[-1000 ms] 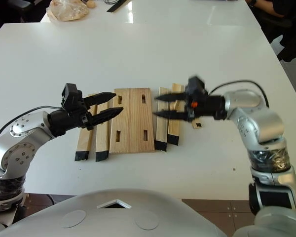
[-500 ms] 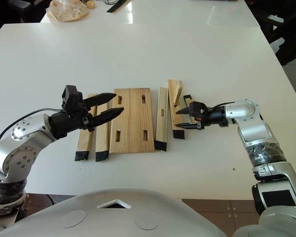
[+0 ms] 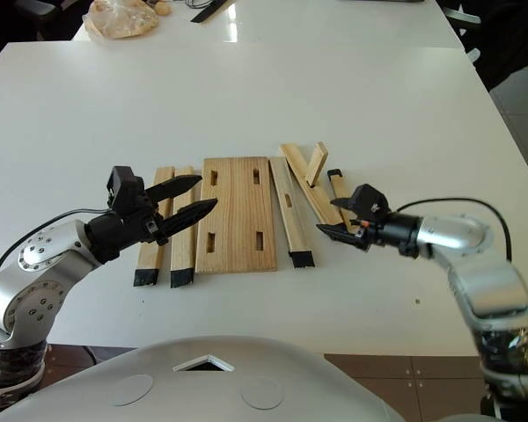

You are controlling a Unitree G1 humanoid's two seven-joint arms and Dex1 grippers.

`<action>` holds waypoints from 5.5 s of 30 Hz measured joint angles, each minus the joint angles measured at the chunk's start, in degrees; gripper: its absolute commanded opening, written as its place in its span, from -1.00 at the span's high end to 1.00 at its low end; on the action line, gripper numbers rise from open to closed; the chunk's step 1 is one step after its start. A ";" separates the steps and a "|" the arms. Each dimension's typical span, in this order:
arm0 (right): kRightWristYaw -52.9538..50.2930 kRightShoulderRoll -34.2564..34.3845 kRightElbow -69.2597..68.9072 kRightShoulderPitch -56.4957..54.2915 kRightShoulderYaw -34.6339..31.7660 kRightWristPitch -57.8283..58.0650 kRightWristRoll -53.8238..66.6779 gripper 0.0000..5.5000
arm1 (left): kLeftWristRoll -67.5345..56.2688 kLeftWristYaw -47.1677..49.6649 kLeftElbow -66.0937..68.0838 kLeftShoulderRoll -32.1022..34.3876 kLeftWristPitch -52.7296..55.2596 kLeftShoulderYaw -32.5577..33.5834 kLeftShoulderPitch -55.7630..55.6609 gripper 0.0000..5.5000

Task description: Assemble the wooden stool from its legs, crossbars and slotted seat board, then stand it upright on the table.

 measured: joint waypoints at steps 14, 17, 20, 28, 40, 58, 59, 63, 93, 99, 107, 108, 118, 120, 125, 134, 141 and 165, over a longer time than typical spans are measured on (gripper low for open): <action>-16.41 10.51 -1.58 -3.35 2.59 7.35 -2.80 -0.09 | 0.43 0.20 0.46 -0.08 0.01 -0.40 -1.26 -0.11; -17.20 11.88 1.30 -4.30 3.55 5.54 -3.80 -0.09 | 0.43 0.19 0.62 -0.09 0.01 -0.42 -1.63 -0.11; -17.22 12.52 4.17 -4.93 5.02 3.77 -5.04 -0.09 | 0.44 0.18 0.75 -0.09 0.01 -0.44 -1.77 -0.11; -17.18 13.54 8.21 -5.04 6.51 0.79 -6.50 -0.09 | 0.42 0.16 0.85 0.03 0.12 -0.45 -2.00 -0.11; -18.40 16.48 10.09 -4.44 6.33 -1.26 -7.61 0.24 | 0.42 0.11 1.44 0.24 0.22 -0.45 -2.46 -0.11; -3.16 15.49 2.47 -24.73 -12.89 8.39 33.07 0.24 | -28.25 17.59 2.66 -3.32 14.68 9.11 -22.16 -0.36; -1.72 14.02 3.25 -26.48 -14.50 10.57 37.97 0.24 | -33.64 17.71 2.89 -2.60 15.17 9.80 -23.01 -0.38; 2.67 9.30 6.52 -31.99 -16.98 15.39 48.12 0.24 | -45.19 18.39 3.87 -0.41 15.33 10.81 -25.48 -0.38; 25.54 0.20 9.63 -33.42 -0.75 9.69 34.08 0.24 | -41.27 14.24 3.21 4.34 14.34 2.45 -28.48 0.21; 28.40 -0.72 10.40 -33.43 0.12 8.16 32.87 0.25 | -41.07 13.41 2.11 4.50 14.42 2.34 -27.79 0.22; 29.38 -1.52 12.17 -33.46 0.42 8.86 32.63 -0.16 | -39.95 12.19 1.15 4.47 13.26 2.58 -27.75 0.23; 29.08 -1.46 12.76 -33.48 0.60 8.84 32.27 -0.16 | -39.87 12.19 1.03 4.41 12.95 2.58 -27.75 0.23; 21.73 -0.77 28.43 -36.64 -8.59 7.52 29.86 -0.16 | -33.68 4.32 4.95 15.26 12.54 13.16 -24.78 0.23; 20.04 -0.72 29.22 -37.20 -11.94 7.45 30.69 -0.16 | -33.13 1.14 5.65 18.20 12.98 15.29 -24.08 0.23; 17.41 -0.32 29.18 -33.97 -17.32 6.51 30.75 -0.16 | -30.19 -9.45 3.95 25.12 15.37 18.64 -16.65 0.23; 13.32 2.82 22.20 -22.23 -22.99 4.96 30.83 -0.16 | -13.25 -28.65 1.64 31.76 8.84 22.26 -2.48 0.23; 13.16 3.18 22.30 -21.98 -21.46 3.24 30.18 -0.16 | -10.77 -27.29 0.47 29.20 7.04 19.60 -1.85 0.23; 14.02 3.13 24.09 -24.33 -17.00 1.36 27.89 -0.16 | -1.88 -24.20 -1.65 24.98 0.08 12.82 1.00 0.23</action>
